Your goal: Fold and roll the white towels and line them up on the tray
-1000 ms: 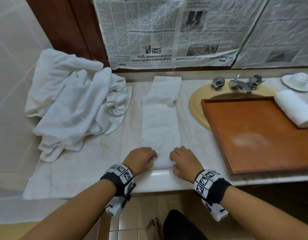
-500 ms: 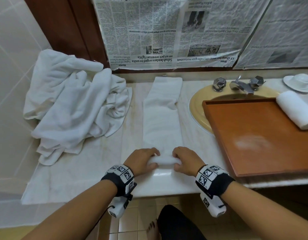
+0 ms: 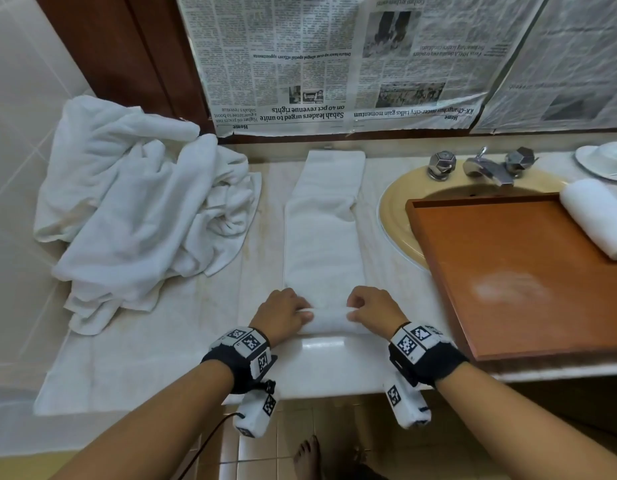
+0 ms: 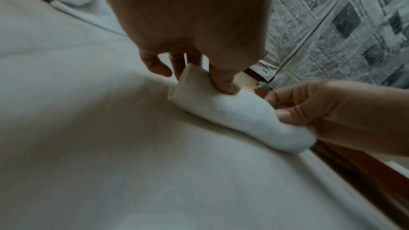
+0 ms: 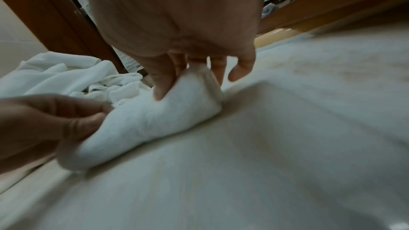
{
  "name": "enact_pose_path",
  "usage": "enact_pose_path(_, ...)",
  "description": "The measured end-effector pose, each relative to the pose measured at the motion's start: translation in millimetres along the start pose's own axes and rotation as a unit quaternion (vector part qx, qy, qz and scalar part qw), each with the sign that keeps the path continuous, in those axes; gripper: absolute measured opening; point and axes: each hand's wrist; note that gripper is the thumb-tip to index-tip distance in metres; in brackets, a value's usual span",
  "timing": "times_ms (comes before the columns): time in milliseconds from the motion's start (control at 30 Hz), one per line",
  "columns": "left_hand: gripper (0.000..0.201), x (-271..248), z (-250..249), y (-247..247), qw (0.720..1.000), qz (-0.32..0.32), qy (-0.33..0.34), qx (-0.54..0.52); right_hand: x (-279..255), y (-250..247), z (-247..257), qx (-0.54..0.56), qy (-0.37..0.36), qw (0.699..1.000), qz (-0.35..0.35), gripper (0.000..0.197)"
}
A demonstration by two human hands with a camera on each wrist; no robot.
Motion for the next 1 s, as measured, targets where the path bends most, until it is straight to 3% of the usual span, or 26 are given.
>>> enact_pose_path(100,0.015,0,-5,4,0.997,-0.072,-0.018,-0.014,-5,12,-2,-0.056,-0.01,0.993,-0.101,0.013)
enact_pose_path(167,0.014,-3,-10,8,0.994,-0.108,-0.004,0.035,-10,19,-2,-0.128,-0.056,0.977,-0.164,0.015)
enact_pose_path(300,0.02,-10,-14,19,0.967,-0.179,0.122,0.131,-17,32,-7,-0.211,-0.173,0.935,-0.225,0.032)
enact_pose_path(400,0.019,-16,-16,27,0.953,-0.204,0.163,0.152,-21,36,-14,-0.244,-0.193,0.922,-0.229,0.027)
enact_pose_path(433,0.015,-18,-15,28,0.95,-0.207,0.173,0.155,-22,36,-18,-0.248,-0.203,0.92,-0.227,0.025)
enact_pose_path(533,0.043,-24,-10,29,0.953,-0.169,0.183,0.173,-25,36,-23,-0.275,-0.214,0.912,-0.216,0.035)
enact_pose_path(600,0.052,-22,-7,27,0.951,-0.16,0.186,0.189,-22,34,-24,-0.289,-0.219,0.904,-0.226,0.033)
enact_pose_path(733,0.05,-14,-7,20,0.953,-0.148,0.177,0.195,-17,33,-19,-0.308,-0.222,0.896,-0.232,0.032)
enact_pose_path(1000,0.04,-11,5,11,0.973,-0.113,0.174,0.104,-13,27,-20,-0.238,-0.208,0.931,-0.184,0.034)
Point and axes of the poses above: each hand's wrist, its own x-axis towards the middle knuckle, its own y-axis out of the palm, z = x × y, and after that the axes turned 8 degrees about y, right-handed
